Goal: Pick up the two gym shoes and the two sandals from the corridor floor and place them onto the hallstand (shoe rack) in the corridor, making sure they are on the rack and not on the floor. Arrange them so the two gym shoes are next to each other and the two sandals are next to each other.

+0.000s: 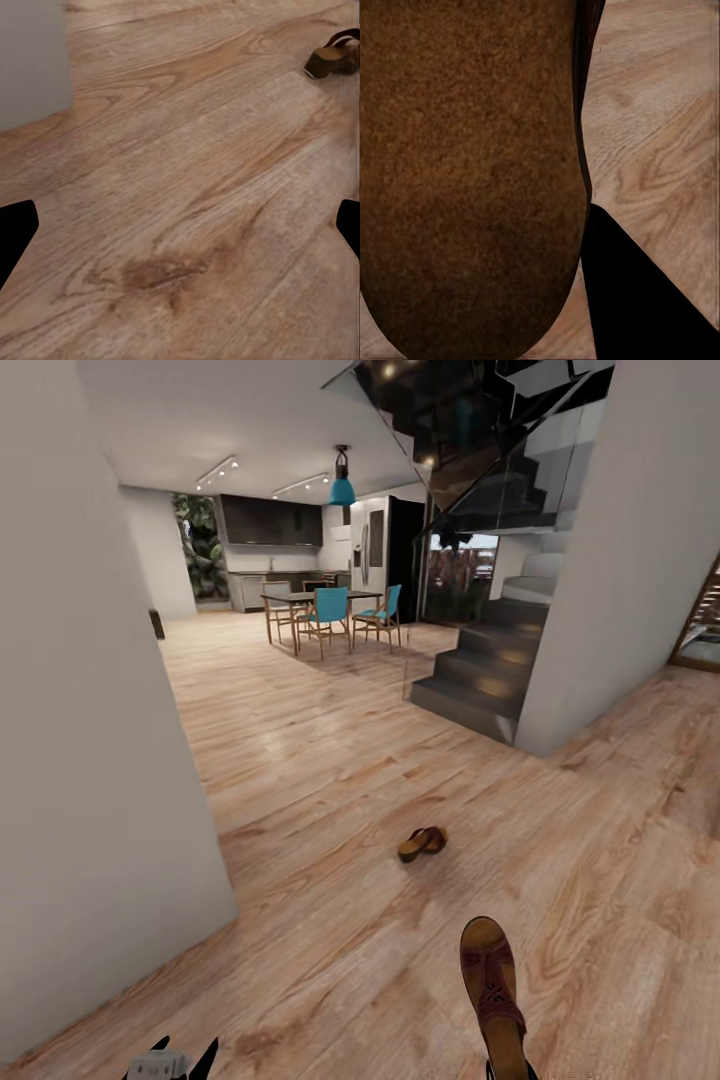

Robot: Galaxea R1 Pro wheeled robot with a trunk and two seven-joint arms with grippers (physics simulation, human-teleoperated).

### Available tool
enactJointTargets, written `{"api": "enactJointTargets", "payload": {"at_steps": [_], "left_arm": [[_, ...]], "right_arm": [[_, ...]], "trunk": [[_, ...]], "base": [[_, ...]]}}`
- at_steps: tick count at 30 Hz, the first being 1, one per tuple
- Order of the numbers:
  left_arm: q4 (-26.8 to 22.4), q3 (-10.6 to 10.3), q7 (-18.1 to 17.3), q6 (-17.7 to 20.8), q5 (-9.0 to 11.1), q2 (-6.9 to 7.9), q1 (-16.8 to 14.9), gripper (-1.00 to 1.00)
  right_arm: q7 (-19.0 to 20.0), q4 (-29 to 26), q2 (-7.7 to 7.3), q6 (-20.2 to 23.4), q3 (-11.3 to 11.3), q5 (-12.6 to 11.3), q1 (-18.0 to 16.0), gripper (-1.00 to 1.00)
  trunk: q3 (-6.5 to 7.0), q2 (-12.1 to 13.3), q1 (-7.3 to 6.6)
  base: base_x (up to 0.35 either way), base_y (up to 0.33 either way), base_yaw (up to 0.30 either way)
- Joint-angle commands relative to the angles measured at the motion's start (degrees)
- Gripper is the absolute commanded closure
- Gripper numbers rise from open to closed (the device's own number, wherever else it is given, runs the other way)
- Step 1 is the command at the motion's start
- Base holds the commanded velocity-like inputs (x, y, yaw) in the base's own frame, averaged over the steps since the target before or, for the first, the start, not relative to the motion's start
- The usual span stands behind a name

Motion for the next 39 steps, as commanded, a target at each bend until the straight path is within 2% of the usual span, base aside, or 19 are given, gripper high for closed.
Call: {"api": "enactJointTargets", "payload": {"at_steps": [1,7,14,20,25,32,39], "left_arm": [[0.04,0.12,-0.55,0.09,0.51,-0.01,-0.02,-1.0],[0.04,0.11,-0.55,0.09,0.51,-0.01,-0.02,-1.0],[0.03,-0.01,-0.55,0.03,0.59,-0.01,-0.02,-1.0],[0.03,0.03,-0.55,0.01,0.59,-0.01,-0.02,-1.0],[-0.01,0.03,-0.55,0.01,0.6,-0.01,-0.02,-1.0],[0.04,0.02,-0.55,0.0,0.54,-0.03,-0.02,-1.0],[0.04,-0.05,-0.55,0.0,0.51,-0.07,-0.02,-1.0]], "right_arm": [[-0.48,-0.05,-0.06,0.02,0.29,0.05,-0.01,1.0],[-0.45,0.1,-0.06,0.02,0.3,-0.16,-0.01,1.0],[-0.45,-0.08,-0.18,0.02,0.13,-4.67,-0.01,1.0],[-0.45,-0.31,-0.32,0.02,-0.01,-5.5,-0.01,1.0],[-0.52,-0.43,-0.33,0.02,0.0,-7.09,-0.01,1.0],[-0.54,-0.34,-0.33,0.02,0.01,-7.27,-0.01,1.0],[-0.54,-0.15,-0.32,0.02,0.12,-7.26,-0.01,1.0]], "trunk": [[-0.04,-0.02,-0.01],[-0.04,-0.02,-0.01],[-0.04,-0.02,-0.01],[-0.04,-0.02,-0.01],[-0.04,-0.02,-0.01],[-0.04,-0.02,-0.01],[-0.04,-0.02,-0.01]], "base": [[0.0,0.0,-0.3],[0.0,0.0,-0.3],[0.0,0.0,-0.3],[0.0,0.0,-0.3],[0.0,0.0,-0.3],[0.028,0.069,-0.3],[0.093,0.27,-0.3]]}}
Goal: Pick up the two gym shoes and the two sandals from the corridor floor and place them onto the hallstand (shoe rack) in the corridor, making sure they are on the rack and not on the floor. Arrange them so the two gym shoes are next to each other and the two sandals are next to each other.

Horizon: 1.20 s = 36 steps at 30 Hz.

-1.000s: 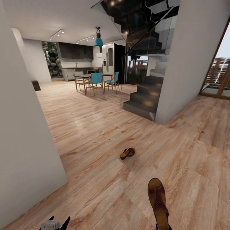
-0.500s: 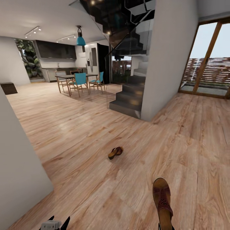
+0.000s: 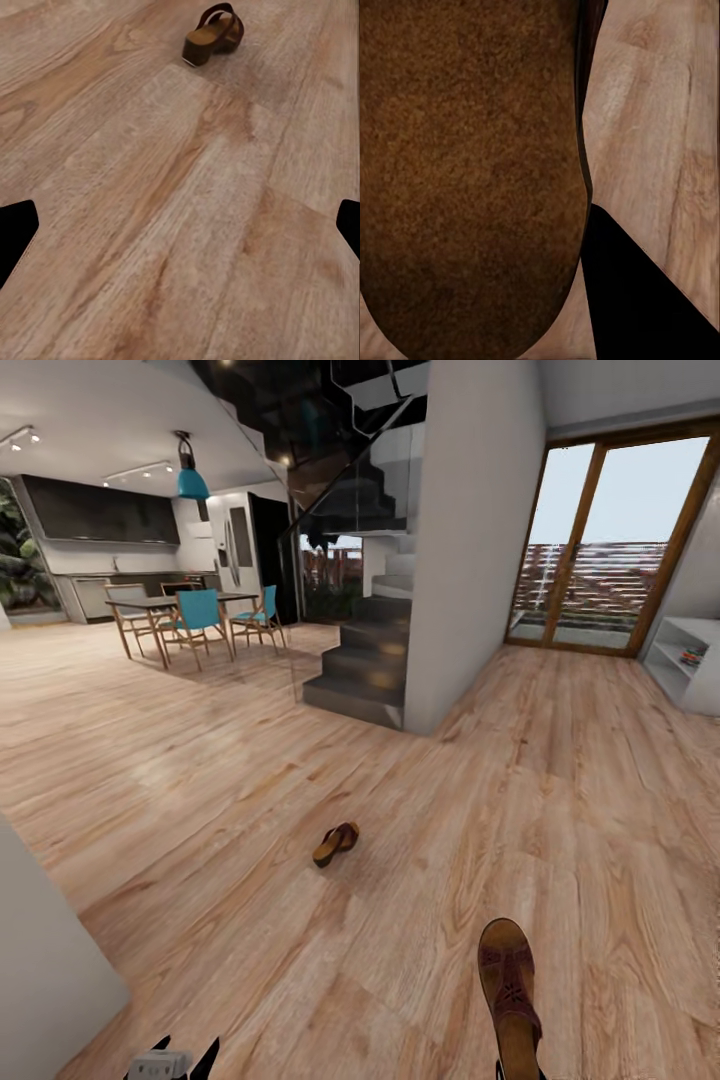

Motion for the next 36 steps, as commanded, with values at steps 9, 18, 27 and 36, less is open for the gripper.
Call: {"api": "enactJointTargets", "payload": {"at_steps": [9,18,27,36], "left_arm": [[0.08,0.13,-0.55,0.08,0.53,-0.03,-0.03,-1.0],[0.08,0.15,-0.55,0.08,0.51,-0.03,-0.03,-1.0],[0.08,0.18,-0.55,0.08,0.54,-0.03,-0.03,-1.0],[0.08,0.18,-0.55,0.08,0.55,-0.03,-0.03,-1.0]], "right_arm": [[-0.25,-0.14,-0.05,-0.17,0.41,-0.66,-0.01,1.0],[-0.22,-0.21,-0.06,-0.17,0.49,-0.66,-0.01,1.0],[-0.22,-0.25,-0.06,-0.17,0.5,-0.66,-0.01,1.0],[-0.24,-0.25,-0.02,-0.17,0.5,-0.66,-0.01,1.0]], "trunk": [[-0.04,-0.02,0.0],[-0.04,-0.02,0.0],[-0.04,-0.02,0.0],[-0.04,-0.02,0.0]], "base": [[0.189,0.284,-0.3],[0.235,0.261,-0.3],[0.19,0.185,-0.3],[0.02,0.017,-0.3]]}}
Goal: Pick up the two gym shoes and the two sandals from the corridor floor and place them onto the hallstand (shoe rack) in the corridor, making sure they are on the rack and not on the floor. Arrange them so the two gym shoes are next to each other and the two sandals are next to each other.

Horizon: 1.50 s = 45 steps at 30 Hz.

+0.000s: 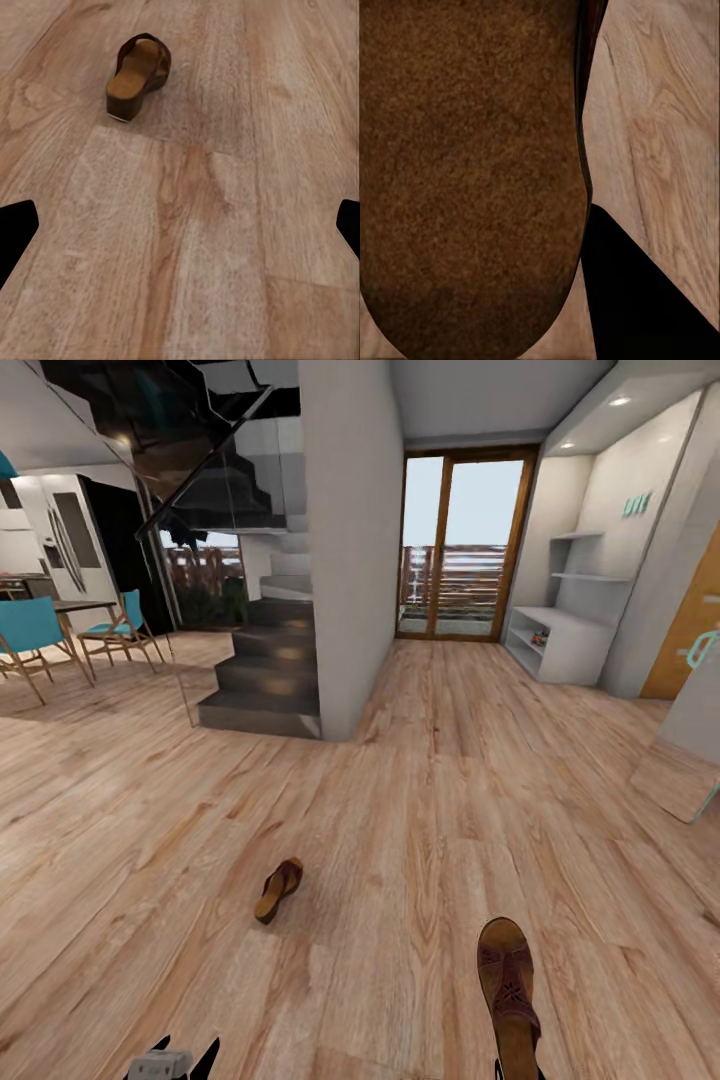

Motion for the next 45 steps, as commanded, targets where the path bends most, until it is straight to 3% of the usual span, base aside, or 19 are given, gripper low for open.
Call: {"api": "enactJointTargets", "payload": {"at_steps": [1,20,33,45], "left_arm": [[0.04,0.12,-0.55,0.09,0.51,-0.01,-0.02,-1.0],[0.04,0.12,-0.55,0.09,0.51,-0.01,-0.02,-1.0],[0.04,0.12,-0.55,0.09,0.59,-0.01,-0.02,-1.0],[0.04,0.12,-0.55,0.09,0.55,-0.01,-0.02,-1.0]], "right_arm": [[-0.32,-0.06,-0.09,-0.17,0.41,-0.65,-0.02,1.0],[-0.35,-0.14,-0.08,-0.17,0.49,-0.59,-0.02,1.0],[-0.07,0.37,-0.01,-0.17,0.63,-0.23,-0.02,1.0],[-0.11,0.22,0.01,-0.17,0.7,-0.3,-0.02,1.0]], "trunk": [[-0.04,-0.02,-0.01],[-0.04,-0.02,-0.01],[-0.04,-0.02,-0.01],[-0.04,-0.02,-0.01]], "base": [[0.002,0.007,-0.3],[0.1,0.222,-0.292],[0.046,0.026,-0.023],[0.268,0.091,0.0]]}}
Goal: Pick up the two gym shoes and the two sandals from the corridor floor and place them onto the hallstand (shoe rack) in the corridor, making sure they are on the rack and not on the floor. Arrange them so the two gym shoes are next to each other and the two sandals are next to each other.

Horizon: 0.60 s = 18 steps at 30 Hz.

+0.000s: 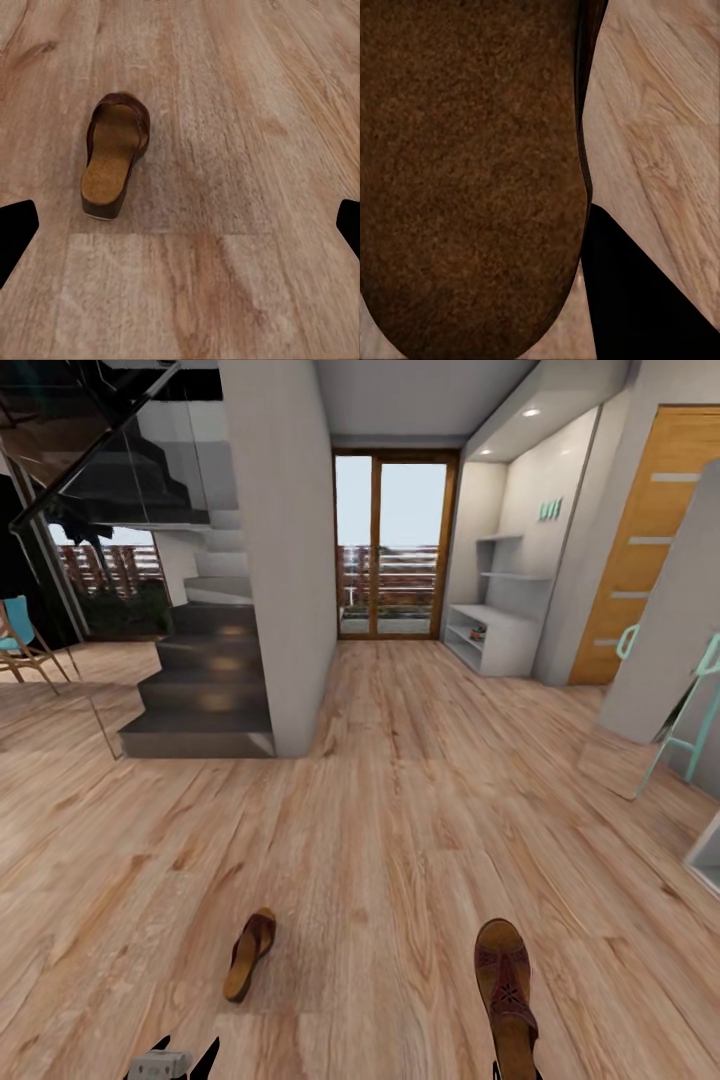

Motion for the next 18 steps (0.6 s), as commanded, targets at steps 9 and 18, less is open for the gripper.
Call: {"api": "enactJointTargets", "payload": {"at_steps": [9,18], "left_arm": [[0.07,0.11,-0.55,0.08,0.53,-0.01,-0.04,-1.0],[0.07,0.11,-0.55,0.08,0.56,-0.01,-0.04,-1.0]], "right_arm": [[-0.33,-0.1,-0.09,-0.16,0.44,-0.61,0.0,1.0],[-0.45,-0.33,-0.09,-0.16,0.43,-0.67,0.0,1.0]], "trunk": [[-0.04,-0.02,0.02],[-0.04,-0.02,0.02]], "base": [[0.3,0.129,0.007],[0.074,0.03,0.091]]}}
